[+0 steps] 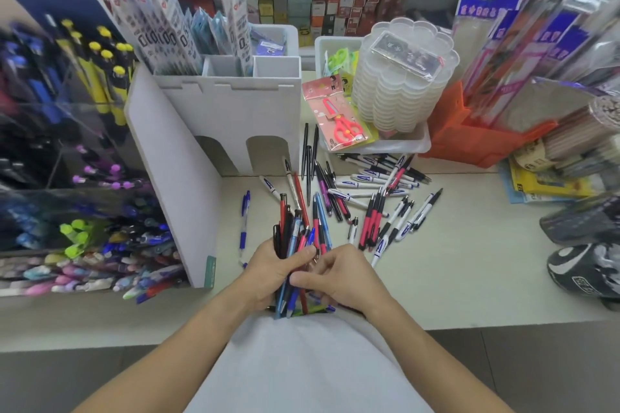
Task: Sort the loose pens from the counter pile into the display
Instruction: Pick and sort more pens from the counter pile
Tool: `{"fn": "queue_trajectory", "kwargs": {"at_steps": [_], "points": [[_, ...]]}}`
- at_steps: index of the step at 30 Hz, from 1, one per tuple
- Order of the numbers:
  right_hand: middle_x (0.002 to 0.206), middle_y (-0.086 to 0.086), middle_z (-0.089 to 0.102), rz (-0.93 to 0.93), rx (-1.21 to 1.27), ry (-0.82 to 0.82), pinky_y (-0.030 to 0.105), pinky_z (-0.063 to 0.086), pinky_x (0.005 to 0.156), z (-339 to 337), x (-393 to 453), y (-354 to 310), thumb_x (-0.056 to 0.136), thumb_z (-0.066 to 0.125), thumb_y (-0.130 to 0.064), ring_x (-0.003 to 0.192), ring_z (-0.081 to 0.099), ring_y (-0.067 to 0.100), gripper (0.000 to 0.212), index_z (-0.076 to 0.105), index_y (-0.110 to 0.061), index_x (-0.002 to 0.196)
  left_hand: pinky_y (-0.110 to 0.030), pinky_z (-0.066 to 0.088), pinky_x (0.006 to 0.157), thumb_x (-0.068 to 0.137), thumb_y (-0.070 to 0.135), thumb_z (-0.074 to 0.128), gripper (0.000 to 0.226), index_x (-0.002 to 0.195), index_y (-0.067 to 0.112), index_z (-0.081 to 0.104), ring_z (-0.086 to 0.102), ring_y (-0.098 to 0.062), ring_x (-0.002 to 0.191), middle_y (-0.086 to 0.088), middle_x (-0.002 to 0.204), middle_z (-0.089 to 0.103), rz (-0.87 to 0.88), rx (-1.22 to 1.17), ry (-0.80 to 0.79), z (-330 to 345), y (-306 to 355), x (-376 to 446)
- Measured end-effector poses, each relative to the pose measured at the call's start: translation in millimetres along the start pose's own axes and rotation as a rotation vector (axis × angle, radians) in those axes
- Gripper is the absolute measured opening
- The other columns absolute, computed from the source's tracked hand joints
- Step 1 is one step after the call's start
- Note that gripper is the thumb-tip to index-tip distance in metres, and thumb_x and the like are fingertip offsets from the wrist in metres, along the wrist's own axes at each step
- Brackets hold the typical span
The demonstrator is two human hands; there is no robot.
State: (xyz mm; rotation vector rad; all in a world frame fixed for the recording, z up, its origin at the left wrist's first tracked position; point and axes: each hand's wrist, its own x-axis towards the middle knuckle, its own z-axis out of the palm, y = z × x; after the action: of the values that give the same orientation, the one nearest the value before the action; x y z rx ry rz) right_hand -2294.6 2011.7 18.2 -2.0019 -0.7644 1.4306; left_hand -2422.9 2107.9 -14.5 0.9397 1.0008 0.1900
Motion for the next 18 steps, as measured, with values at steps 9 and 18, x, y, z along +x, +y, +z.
{"fn": "queue_trajectory", "kwargs": {"at_steps": [9, 18], "points": [[0.150, -0.016, 0.043, -0.309, 0.310, -0.034, 0.027, 0.045, 0.103, -23, 36, -38, 0.086, 0.072, -0.042, 0.127, 0.051, -0.002, 0.082, 0.028, -0.038, 0.156, -0.030, 0.050, 0.056, 0.089, 0.003, 0.069, 0.013, 0.101, 0.003, 0.063, 0.055, -0.020, 0.059, -0.012, 0.072, 0.059, -0.061, -0.105, -0.231, 8, 31, 1], [0.124, 0.010, 0.066, -0.195, 0.478, 0.107, 0.051, 0.056, 0.097, 13, 50, 14, 0.088, 0.078, -0.020, 0.106, 0.071, 0.029, 0.050, 0.056, -0.022, 0.133, -0.038, 0.055, 0.071, 0.079, 0.015, 0.079, 0.037, 0.106, 0.003, 0.059, 0.063, -0.023, 0.072, -0.011, 0.078, 0.065, -0.249, -0.044, -0.410, -2, -8, -6]]}}
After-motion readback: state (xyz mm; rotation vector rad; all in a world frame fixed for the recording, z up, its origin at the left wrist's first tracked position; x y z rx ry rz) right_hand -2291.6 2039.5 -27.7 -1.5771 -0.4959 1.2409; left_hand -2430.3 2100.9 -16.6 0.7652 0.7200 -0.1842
